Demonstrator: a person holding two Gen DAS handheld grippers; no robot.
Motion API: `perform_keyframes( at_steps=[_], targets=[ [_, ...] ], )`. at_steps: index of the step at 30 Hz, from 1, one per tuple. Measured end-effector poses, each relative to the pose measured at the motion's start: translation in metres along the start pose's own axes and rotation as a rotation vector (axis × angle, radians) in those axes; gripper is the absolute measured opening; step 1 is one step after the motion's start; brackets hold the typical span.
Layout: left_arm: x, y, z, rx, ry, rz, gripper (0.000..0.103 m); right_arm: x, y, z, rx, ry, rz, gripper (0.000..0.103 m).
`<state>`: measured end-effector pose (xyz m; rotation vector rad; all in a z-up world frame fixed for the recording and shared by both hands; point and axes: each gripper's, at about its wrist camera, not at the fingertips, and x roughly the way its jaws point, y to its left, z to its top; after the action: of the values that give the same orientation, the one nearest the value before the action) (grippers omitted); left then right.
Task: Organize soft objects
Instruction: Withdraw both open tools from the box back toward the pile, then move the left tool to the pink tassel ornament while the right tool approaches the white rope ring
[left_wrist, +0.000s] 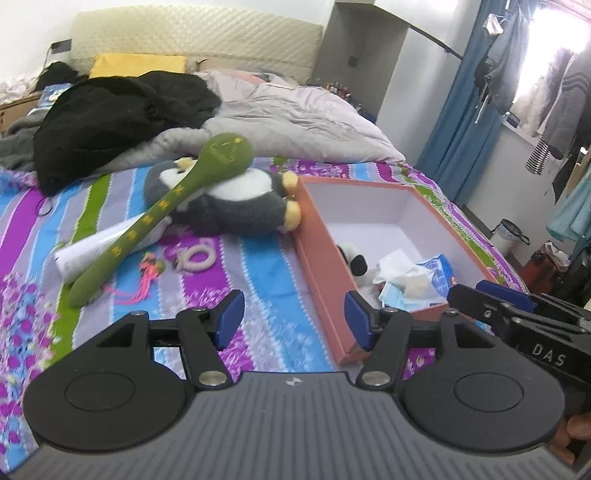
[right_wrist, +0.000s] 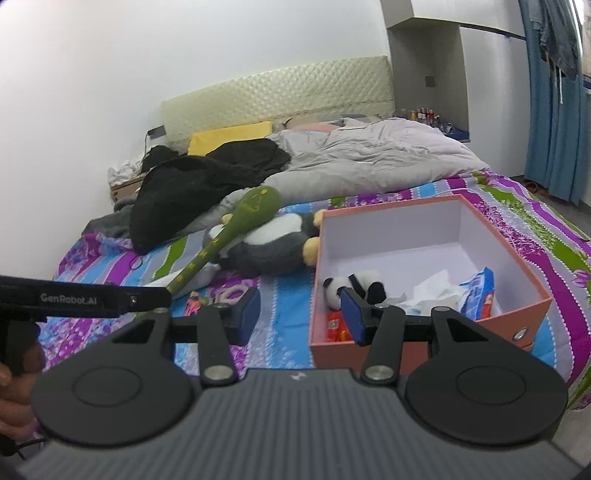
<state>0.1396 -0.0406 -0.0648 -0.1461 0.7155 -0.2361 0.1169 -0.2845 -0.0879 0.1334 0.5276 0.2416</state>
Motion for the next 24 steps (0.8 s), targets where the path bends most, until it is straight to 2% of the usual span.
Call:
perform_keyframes(
  at_steps=[16, 18, 22, 24],
  targets=[
    [-0.027, 0.04, -0.045, -0.094, 0.028, 0.094, 0.076, 0.003, 0.047, -0.04, -0.048, 0.096, 0.056, 0.052],
    [-0.026, 0.046, -0.048, -0.106, 0.031, 0.112, 0.086, 0.007, 0.05, -0.042, -0.054, 0.105, 0.061, 0.052],
    [-0.02, 0.059, -0.049, -0.118, 0.034, 0.139, 0.088, 0.018, 0.054, -0.043, -0.058, 0.121, 0.056, 0.052],
    [-0.014, 0.065, -0.048, -0.119, 0.04, 0.153, 0.095, 0.025, 0.055, -0.043, -0.06, 0.129, 0.053, 0.052]
  ],
)
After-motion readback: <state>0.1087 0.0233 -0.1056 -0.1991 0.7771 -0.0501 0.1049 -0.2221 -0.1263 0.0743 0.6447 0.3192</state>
